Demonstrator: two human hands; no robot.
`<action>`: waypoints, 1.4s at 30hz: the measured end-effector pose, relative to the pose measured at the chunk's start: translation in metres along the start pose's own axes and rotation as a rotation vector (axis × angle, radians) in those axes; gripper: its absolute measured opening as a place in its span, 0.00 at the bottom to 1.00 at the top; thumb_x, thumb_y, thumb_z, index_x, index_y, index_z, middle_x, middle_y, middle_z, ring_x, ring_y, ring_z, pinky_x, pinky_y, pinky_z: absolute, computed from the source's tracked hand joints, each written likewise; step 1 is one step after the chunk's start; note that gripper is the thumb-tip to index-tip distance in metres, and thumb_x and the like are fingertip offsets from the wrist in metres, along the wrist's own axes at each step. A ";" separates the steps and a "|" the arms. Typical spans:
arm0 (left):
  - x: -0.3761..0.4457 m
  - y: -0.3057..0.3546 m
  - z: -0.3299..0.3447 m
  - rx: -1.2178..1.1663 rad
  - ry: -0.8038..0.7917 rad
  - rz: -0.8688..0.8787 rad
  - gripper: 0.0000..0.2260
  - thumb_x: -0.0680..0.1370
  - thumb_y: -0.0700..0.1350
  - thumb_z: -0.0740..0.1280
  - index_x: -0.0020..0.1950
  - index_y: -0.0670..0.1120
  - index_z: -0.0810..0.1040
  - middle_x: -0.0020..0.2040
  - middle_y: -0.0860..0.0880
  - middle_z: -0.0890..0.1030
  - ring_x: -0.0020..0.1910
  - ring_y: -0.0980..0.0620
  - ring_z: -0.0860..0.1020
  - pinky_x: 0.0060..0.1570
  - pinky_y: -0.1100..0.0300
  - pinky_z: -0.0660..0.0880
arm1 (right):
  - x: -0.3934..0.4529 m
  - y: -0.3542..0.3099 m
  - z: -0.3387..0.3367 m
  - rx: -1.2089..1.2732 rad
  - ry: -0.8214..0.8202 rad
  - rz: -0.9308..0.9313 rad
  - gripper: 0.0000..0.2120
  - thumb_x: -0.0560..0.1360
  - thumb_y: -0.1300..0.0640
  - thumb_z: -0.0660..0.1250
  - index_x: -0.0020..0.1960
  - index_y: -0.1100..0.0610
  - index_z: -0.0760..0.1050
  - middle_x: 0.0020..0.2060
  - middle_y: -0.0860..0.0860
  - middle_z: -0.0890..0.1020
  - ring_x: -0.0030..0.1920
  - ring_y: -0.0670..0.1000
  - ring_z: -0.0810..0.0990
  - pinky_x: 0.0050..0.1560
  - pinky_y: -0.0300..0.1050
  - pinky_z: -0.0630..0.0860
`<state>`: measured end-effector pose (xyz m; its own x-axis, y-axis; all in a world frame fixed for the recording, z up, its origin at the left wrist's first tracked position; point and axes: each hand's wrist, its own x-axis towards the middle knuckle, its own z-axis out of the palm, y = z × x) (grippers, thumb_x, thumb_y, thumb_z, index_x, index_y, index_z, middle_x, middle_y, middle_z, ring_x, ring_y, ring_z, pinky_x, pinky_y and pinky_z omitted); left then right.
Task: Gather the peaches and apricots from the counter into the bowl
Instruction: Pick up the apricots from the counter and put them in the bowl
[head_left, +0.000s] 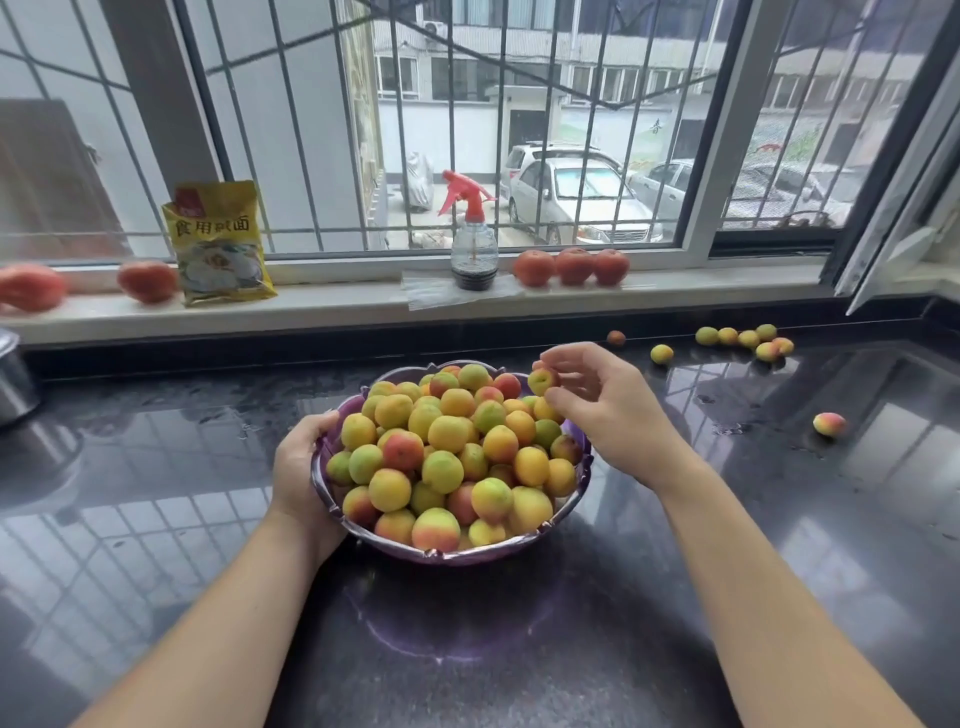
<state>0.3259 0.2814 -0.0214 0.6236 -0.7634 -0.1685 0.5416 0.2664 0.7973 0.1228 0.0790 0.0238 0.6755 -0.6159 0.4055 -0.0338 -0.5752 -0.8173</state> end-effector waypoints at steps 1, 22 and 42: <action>0.000 0.000 -0.001 -0.007 0.004 -0.001 0.26 0.84 0.53 0.56 0.74 0.38 0.77 0.68 0.34 0.81 0.68 0.31 0.80 0.65 0.34 0.79 | 0.001 0.001 0.000 -0.030 -0.011 0.006 0.14 0.77 0.63 0.71 0.61 0.51 0.80 0.54 0.43 0.84 0.57 0.42 0.81 0.61 0.43 0.78; -0.001 0.000 0.001 -0.010 -0.010 0.015 0.26 0.84 0.53 0.56 0.75 0.38 0.76 0.68 0.34 0.82 0.67 0.31 0.80 0.59 0.35 0.82 | 0.008 0.003 0.014 -0.369 -0.104 -0.104 0.10 0.83 0.54 0.64 0.57 0.47 0.84 0.49 0.42 0.82 0.61 0.47 0.70 0.62 0.49 0.69; -0.022 -0.020 0.019 -0.123 0.030 0.078 0.28 0.75 0.53 0.65 0.74 0.43 0.79 0.67 0.41 0.84 0.67 0.39 0.82 0.69 0.38 0.76 | -0.047 0.128 -0.127 -0.869 0.408 0.490 0.17 0.78 0.62 0.60 0.64 0.56 0.78 0.71 0.57 0.69 0.70 0.62 0.62 0.71 0.53 0.62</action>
<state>0.2904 0.2812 -0.0226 0.6823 -0.7199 -0.1273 0.5544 0.3960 0.7320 -0.0069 -0.0349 -0.0479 0.1547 -0.9236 0.3506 -0.8542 -0.3034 -0.4222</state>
